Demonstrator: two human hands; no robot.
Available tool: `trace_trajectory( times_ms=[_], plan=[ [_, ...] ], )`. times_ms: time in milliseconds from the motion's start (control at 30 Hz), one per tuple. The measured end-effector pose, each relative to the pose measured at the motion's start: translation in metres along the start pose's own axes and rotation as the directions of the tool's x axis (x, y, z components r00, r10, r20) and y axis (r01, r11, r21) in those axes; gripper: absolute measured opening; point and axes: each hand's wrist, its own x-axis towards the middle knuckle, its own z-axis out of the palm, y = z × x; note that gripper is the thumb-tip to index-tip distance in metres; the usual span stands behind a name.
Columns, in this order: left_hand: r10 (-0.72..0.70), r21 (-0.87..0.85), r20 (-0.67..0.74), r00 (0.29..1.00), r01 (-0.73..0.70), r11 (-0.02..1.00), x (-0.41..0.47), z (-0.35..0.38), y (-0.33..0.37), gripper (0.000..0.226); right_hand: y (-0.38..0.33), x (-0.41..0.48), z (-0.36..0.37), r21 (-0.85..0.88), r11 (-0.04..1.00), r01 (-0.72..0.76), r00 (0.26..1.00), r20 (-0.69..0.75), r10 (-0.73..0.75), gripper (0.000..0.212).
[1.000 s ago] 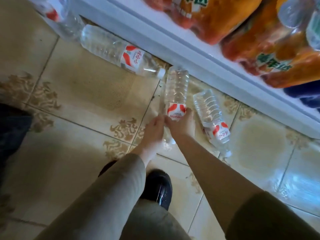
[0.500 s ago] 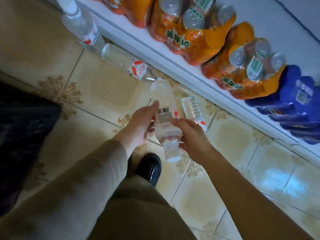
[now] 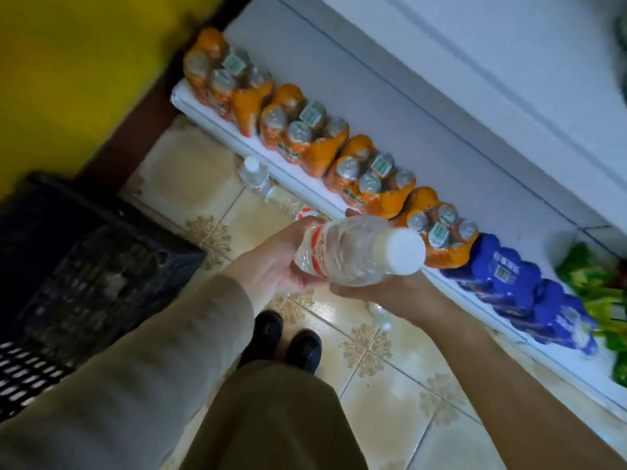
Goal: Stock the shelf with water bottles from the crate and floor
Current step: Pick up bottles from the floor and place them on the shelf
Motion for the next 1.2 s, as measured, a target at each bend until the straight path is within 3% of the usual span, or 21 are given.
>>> trace_trajectory(
  times_ms=[100,233,333,400,533,633,767,900,1067,1200],
  plan=[
    [0.056,0.076,-0.017,0.998,-0.054,0.996,-0.035,0.004,0.013,0.038,-0.042,-0.003,-0.008,0.060,0.994,0.092,0.994,0.060,-0.096,0.055],
    [0.105,0.220,-0.079,0.991,-0.085,0.972,-0.071,0.000,0.025,0.072,-0.077,-0.008,-0.021,0.095,0.987,0.127,0.983,0.122,-0.138,0.043],
    [0.438,0.367,-0.094,0.894,-0.378,0.850,-0.098,0.005,0.035,0.060,-0.095,-0.009,-0.029,0.263,0.964,0.024,0.977,0.199,-0.078,0.063],
    [0.557,0.398,-0.021,0.830,-0.504,0.766,-0.119,0.008,0.041,0.058,-0.105,-0.010,-0.033,0.337,0.941,-0.008,0.968,0.238,-0.077,0.074],
    [0.669,0.449,0.215,0.712,-0.680,0.579,-0.153,0.014,0.048,0.046,-0.138,-0.015,-0.038,0.469,0.882,-0.029,0.948,0.292,-0.124,0.052],
    [0.739,0.455,0.139,0.659,-0.705,0.544,-0.153,0.016,0.055,0.059,-0.157,-0.011,-0.035,0.502,0.863,-0.063,0.954,0.284,-0.096,0.044],
    [0.826,0.370,0.054,0.561,-0.780,0.505,-0.149,0.013,0.065,0.051,-0.173,0.004,-0.026,0.344,0.937,0.057,0.980,0.161,-0.118,0.040],
    [0.868,0.299,0.053,0.494,-0.837,0.458,-0.138,0.003,0.089,0.052,-0.200,0.023,-0.017,0.101,0.992,0.070,0.996,0.046,-0.075,0.041],
    [0.902,0.295,0.110,0.418,-0.880,0.371,-0.141,-0.002,0.153,0.055,-0.253,0.061,-0.024,0.080,0.988,0.136,0.985,-0.121,-0.126,0.034],
    [0.907,0.379,0.154,0.391,-0.871,0.311,-0.143,-0.004,0.218,0.056,-0.295,0.093,-0.033,0.113,0.966,0.232,0.956,-0.212,-0.205,0.050]
  ],
)
